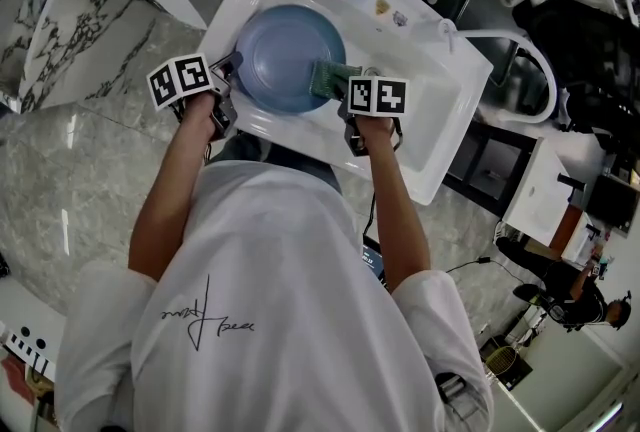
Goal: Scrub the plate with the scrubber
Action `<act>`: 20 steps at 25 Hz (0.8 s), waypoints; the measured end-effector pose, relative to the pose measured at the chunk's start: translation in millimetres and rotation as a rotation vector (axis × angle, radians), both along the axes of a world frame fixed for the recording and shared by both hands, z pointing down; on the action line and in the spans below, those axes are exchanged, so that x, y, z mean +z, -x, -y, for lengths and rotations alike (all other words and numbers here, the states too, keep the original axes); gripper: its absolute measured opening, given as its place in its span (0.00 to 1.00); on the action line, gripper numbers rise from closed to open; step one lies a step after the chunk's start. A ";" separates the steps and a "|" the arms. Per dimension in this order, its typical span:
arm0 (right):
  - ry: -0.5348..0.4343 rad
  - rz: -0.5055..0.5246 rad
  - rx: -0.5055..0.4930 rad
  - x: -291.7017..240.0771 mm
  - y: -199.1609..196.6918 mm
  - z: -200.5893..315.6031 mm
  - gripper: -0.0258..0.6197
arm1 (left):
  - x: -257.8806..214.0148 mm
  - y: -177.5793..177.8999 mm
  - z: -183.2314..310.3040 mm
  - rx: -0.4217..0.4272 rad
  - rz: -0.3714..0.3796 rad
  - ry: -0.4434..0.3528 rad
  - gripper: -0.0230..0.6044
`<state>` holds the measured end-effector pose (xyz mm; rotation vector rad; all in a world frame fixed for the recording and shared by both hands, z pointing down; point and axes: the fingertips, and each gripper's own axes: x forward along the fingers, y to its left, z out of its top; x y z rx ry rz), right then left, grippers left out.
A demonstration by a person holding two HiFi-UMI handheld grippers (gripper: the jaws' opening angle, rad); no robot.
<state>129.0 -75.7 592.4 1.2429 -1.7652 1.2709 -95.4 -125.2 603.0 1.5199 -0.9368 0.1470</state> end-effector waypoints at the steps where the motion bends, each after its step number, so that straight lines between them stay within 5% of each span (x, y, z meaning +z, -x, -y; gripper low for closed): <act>1: 0.002 0.004 0.003 0.1 1.5 -1.3 0.13 | 0.4 0.2 0.0 0.000 -0.001 0.002 0.19; 20: 0.035 0.097 -0.007 -1.5 39.6 -18.2 0.13 | 1.4 -0.4 -0.2 -0.001 -0.016 0.015 0.20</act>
